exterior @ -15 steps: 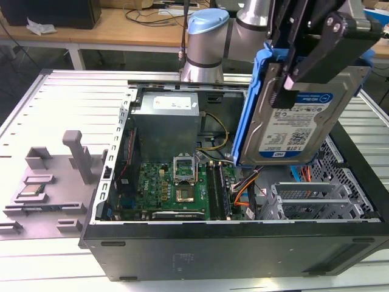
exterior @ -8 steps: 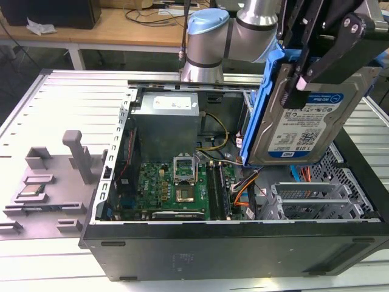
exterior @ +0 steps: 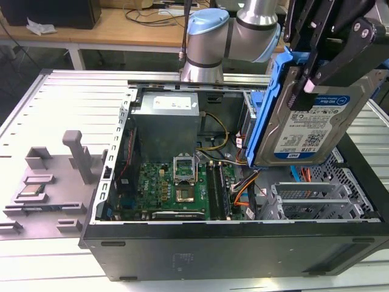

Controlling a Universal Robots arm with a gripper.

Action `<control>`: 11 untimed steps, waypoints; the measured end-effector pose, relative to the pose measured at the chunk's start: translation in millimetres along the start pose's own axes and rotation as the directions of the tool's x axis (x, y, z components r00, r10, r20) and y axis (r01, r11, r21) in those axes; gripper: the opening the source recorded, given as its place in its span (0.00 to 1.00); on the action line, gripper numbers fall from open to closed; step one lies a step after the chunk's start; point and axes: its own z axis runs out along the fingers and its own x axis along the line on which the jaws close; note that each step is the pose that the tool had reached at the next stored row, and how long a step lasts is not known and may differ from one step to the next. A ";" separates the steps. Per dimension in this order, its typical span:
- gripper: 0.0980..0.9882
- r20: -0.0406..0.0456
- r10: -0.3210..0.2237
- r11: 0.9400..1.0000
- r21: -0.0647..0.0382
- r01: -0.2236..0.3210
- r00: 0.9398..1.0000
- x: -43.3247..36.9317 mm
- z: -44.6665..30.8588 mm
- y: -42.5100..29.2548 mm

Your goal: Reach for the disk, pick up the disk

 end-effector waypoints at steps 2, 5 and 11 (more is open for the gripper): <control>0.30 0.000 0.000 1.000 0.000 0.000 1.000 0.0 0.7 -1.9; 0.30 0.000 0.000 1.000 0.000 0.000 1.000 0.1 1.6 -4.6; 0.30 0.000 0.000 1.000 0.000 0.000 1.000 0.1 2.6 -8.1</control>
